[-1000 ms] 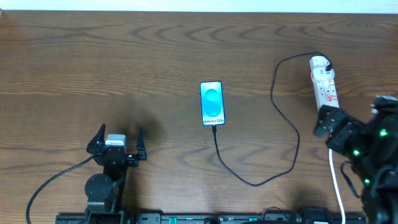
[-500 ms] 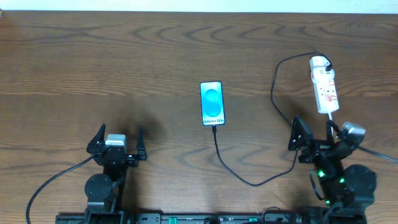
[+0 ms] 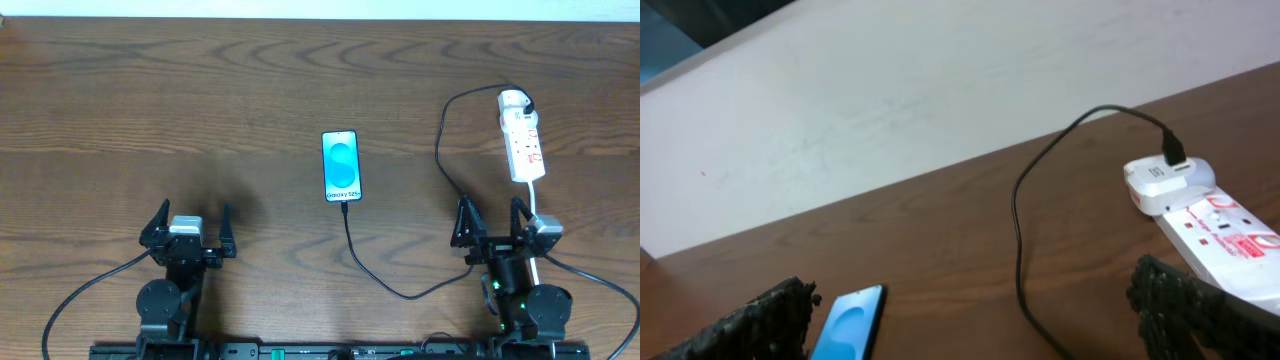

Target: Plug charger to phone and switch on socket

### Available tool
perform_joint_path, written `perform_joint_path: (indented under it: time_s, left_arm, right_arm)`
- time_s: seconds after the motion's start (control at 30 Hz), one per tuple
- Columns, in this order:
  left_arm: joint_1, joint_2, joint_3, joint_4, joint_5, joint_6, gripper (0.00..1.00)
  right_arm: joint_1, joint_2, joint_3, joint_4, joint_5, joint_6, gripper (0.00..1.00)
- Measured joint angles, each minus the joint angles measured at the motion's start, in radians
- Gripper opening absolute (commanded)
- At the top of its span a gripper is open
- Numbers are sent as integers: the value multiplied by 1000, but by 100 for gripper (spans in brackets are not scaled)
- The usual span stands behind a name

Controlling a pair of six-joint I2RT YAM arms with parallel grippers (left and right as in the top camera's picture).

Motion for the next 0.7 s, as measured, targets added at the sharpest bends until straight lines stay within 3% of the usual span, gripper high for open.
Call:
perform_joint_path:
  time_s: [0.33,0.7]
  left_arm:
    - [0,0,0,0,0,0,98]
    - [0,0,0,0,0,0,98]
  right_arm:
    - [0,-24,-30,-68,0,-68,99]
    - [-1,-37,-30,-72,0,-335,99]
